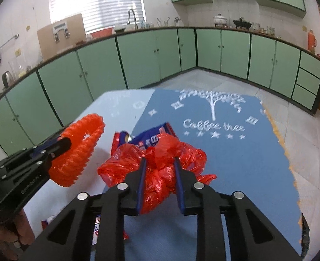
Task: Collect trash
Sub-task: 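Grasp the orange foam net with left gripper while right grasps the red bag, then carry the net and red bag over the bin and release both, then return to the mat and grasp the white snack wrapper with the left gripper, then grasp the blue snack bag with right gripper while left holds the white wrapper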
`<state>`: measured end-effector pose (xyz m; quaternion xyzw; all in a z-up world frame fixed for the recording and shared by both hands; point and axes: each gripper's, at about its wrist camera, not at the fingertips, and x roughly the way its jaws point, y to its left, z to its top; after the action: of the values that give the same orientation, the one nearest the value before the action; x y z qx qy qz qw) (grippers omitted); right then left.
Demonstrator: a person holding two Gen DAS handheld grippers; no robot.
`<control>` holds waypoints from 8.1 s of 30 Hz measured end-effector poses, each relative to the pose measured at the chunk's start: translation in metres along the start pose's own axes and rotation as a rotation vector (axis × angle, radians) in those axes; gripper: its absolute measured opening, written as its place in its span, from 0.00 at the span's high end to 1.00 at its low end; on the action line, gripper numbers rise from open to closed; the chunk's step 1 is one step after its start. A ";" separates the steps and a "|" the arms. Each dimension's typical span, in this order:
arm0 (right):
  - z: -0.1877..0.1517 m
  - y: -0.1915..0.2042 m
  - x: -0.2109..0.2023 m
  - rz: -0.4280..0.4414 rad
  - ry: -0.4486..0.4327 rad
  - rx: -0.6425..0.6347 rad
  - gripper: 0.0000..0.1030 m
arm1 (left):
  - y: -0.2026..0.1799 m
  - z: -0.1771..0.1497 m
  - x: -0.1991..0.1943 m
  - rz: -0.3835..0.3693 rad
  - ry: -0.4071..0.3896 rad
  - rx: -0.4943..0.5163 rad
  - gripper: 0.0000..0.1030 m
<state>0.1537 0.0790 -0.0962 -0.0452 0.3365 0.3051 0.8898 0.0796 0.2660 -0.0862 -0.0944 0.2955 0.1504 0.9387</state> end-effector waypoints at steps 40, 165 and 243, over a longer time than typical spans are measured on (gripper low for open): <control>-0.079 -0.216 -0.210 -0.433 -0.157 0.320 0.77 | -0.285 -0.029 -0.041 -0.560 0.013 0.325 0.88; -0.033 -0.025 -0.072 -0.112 -0.083 0.021 0.07 | -0.001 -0.047 -0.038 0.039 0.049 -0.019 0.86; 0.017 -0.001 0.055 0.138 0.083 -0.068 0.98 | 0.020 0.001 0.042 0.098 0.085 -0.028 0.85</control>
<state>0.1960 0.1111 -0.1174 -0.0645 0.3647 0.3748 0.8499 0.1055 0.2945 -0.1117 -0.0995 0.3372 0.1960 0.9154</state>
